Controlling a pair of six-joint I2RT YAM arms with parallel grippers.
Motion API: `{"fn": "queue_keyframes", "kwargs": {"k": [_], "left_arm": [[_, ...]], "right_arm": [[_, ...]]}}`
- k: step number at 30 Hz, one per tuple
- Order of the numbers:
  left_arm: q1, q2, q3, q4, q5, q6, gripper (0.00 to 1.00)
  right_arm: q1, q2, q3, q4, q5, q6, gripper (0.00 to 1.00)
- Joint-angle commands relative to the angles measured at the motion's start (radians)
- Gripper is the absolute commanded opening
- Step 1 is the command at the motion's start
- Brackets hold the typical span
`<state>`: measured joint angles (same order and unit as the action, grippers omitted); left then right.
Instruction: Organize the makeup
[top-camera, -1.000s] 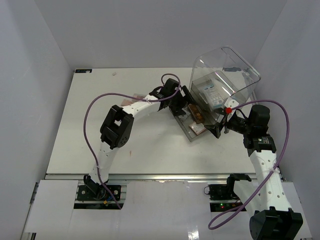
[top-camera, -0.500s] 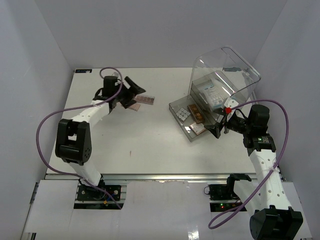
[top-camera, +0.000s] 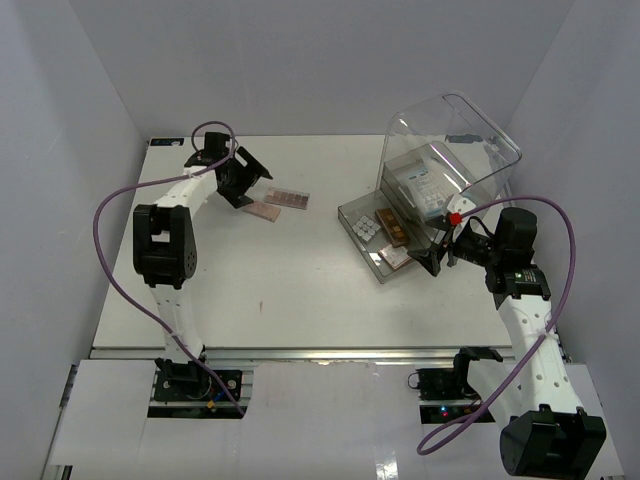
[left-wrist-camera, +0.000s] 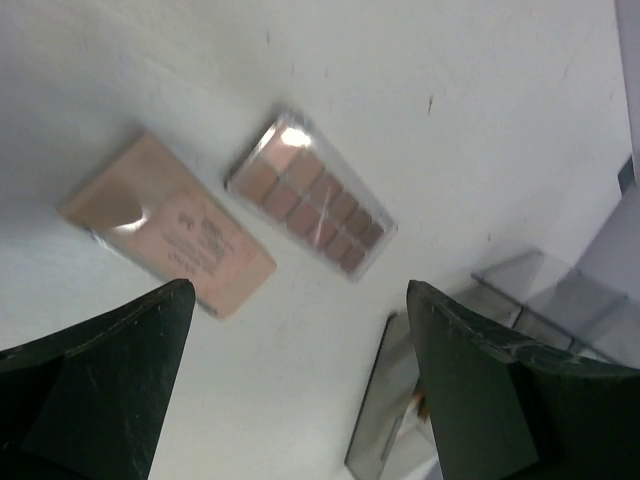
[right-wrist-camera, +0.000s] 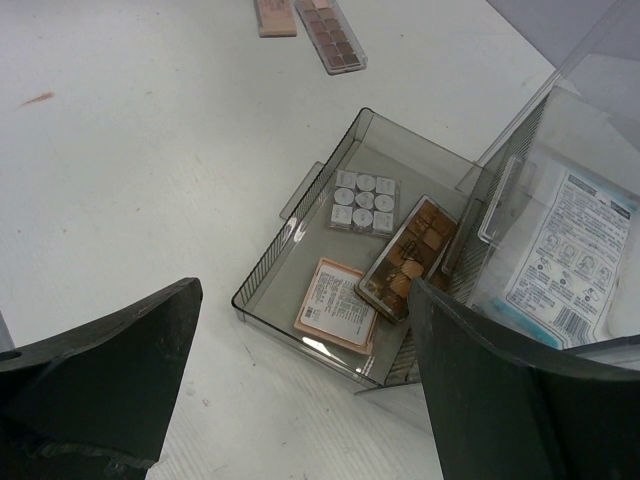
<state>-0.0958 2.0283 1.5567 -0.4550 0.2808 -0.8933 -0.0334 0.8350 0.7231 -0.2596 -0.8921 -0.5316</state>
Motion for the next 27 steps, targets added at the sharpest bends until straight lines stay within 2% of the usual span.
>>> {"fn": "queue_keyframes", "kwargs": {"k": [1, 14, 27], "left_arm": [[0.008, 0.107, 0.229, -0.335, -0.22, 0.037, 0.98], [0.002, 0.242, 0.462, -0.547, -0.323, 0.001, 0.97], [-0.026, 0.376, 0.605, -0.65, -0.347, -0.071, 0.8]], "right_arm": [[-0.005, -0.001, 0.002, 0.025, -0.007, -0.007, 0.9], [-0.005, -0.01, 0.002, 0.025, -0.01, -0.004, 0.9], [-0.005, -0.042, 0.002, 0.026, -0.016, -0.004, 0.9]]}}
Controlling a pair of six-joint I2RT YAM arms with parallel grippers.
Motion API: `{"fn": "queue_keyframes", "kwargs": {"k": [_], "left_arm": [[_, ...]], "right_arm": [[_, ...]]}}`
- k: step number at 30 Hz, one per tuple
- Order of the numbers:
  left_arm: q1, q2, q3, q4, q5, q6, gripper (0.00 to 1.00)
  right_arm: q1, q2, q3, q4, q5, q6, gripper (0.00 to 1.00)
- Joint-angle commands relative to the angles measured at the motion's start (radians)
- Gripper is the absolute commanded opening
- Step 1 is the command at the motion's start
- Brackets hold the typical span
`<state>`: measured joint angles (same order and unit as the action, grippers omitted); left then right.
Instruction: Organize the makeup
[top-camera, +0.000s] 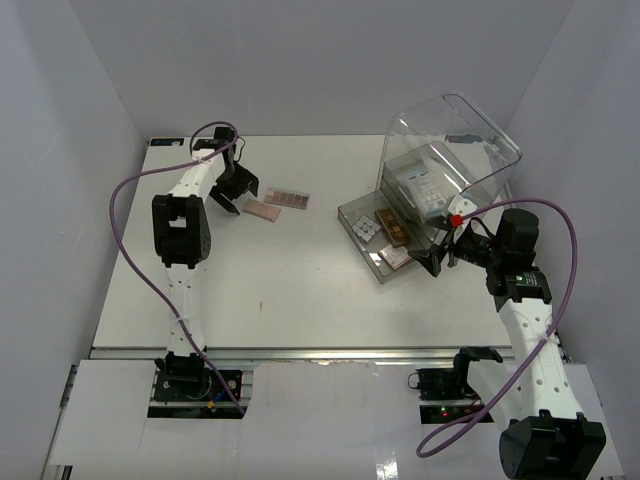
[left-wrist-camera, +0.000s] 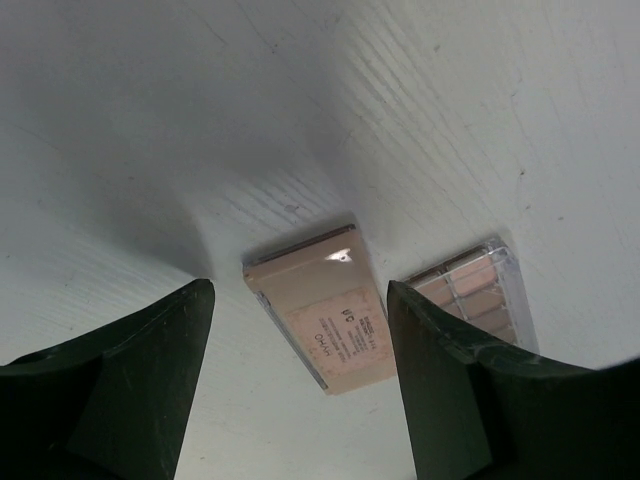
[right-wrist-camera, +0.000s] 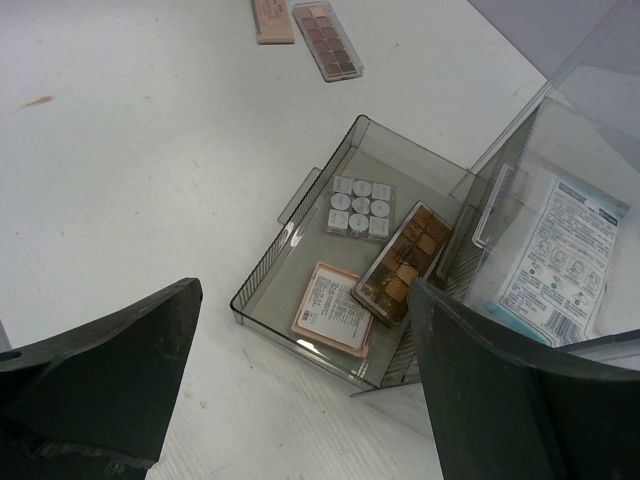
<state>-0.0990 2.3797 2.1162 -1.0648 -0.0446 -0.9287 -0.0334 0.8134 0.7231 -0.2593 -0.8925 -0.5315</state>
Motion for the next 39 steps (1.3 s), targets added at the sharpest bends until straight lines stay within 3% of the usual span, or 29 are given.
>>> {"fn": "queue_keyframes", "kwargs": {"k": [1, 11, 18, 22, 26, 31, 39], "left_arm": [[-0.027, 0.032, 0.056, -0.045, -0.023, -0.041, 0.79], [-0.059, 0.106, 0.126, -0.09, -0.053, -0.077, 0.74], [-0.062, 0.107, 0.086, -0.089, -0.066, -0.027, 0.55], [-0.067, 0.068, 0.035, -0.065, -0.052, 0.017, 0.52], [-0.083, -0.041, -0.16, 0.022, -0.02, 0.067, 0.4], [-0.098, -0.282, -0.45, 0.197, 0.083, 0.096, 0.32], [-0.213, -0.557, -0.656, 0.369, 0.244, 0.083, 0.29]], "right_arm": [[-0.005, -0.022, 0.002, 0.026, -0.016, -0.004, 0.9], [-0.005, -0.04, 0.001, 0.026, -0.02, -0.007, 0.9], [-0.005, -0.045, 0.001, 0.028, -0.016, -0.01, 0.9], [-0.005, -0.049, 0.001, 0.029, -0.016, -0.01, 0.9], [-0.005, -0.047, -0.001, 0.029, -0.017, -0.01, 0.9], [-0.005, -0.048, -0.002, 0.029, -0.016, -0.01, 0.9], [-0.005, -0.045, -0.008, 0.036, -0.006, -0.01, 0.9]]}}
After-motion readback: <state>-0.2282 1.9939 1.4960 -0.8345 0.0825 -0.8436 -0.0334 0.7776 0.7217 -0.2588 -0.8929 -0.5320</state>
